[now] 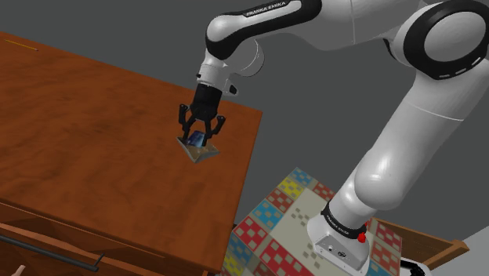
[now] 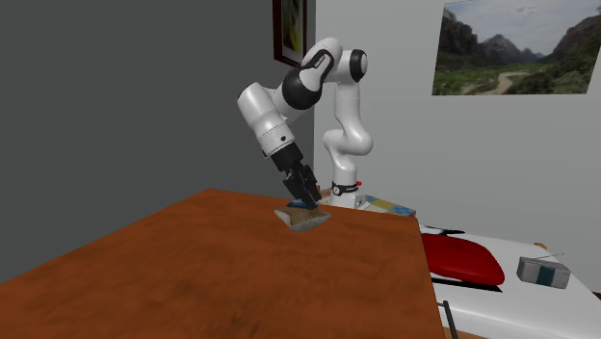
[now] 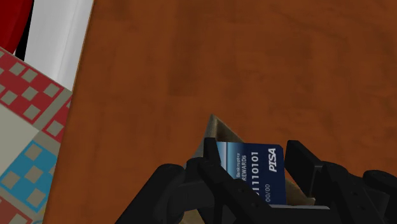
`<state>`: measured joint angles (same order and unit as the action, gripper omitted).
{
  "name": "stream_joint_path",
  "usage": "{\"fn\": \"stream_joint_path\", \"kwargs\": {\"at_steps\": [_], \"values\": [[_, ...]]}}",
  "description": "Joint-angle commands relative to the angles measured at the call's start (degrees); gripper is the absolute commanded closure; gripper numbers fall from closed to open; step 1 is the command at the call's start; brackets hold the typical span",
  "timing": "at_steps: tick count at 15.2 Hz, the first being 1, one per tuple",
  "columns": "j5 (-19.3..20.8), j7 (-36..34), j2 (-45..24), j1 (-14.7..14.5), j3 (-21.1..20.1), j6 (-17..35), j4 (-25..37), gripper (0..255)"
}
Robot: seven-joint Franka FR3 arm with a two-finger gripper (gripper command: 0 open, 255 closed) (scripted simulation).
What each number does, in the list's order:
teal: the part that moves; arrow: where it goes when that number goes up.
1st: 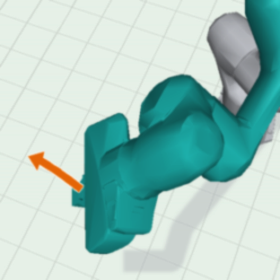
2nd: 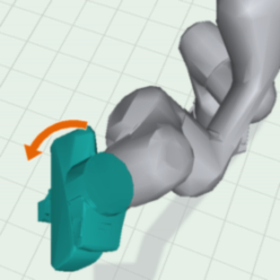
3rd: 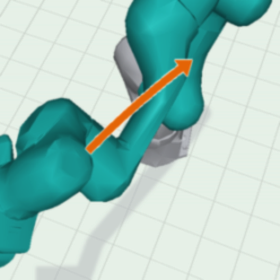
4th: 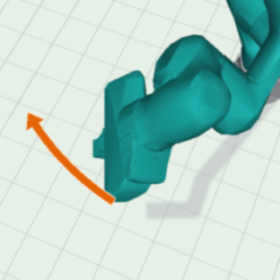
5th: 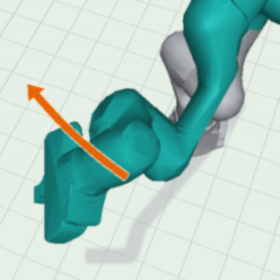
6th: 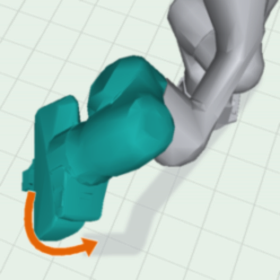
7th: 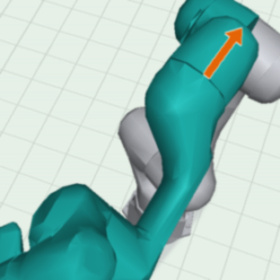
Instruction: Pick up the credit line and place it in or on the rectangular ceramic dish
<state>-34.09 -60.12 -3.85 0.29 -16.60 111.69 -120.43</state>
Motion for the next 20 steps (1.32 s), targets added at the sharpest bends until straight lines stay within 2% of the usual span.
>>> {"fn": "stream_joint_path", "kwargs": {"at_steps": [1, 9, 10, 15, 19, 20], "values": [[-0.1, 0.7, -0.8, -0.1, -0.1, 1.4, -0.6, 255], [-0.2, 0.9, -1.1, -0.1, -0.1, 1.8, -0.8, 255], [-0.2, 0.9, -1.1, -0.1, -0.1, 1.8, -0.8, 0], [-0.2, 0.9, -1.1, -0.1, -0.1, 1.8, -0.9, 0], [1.5, 0.1, 0.5, 1.7, 1.6, -5.1, 3.7, 0], [1.5, 0.1, 0.5, 1.7, 1.6, -5.1, 3.7, 0]]}}
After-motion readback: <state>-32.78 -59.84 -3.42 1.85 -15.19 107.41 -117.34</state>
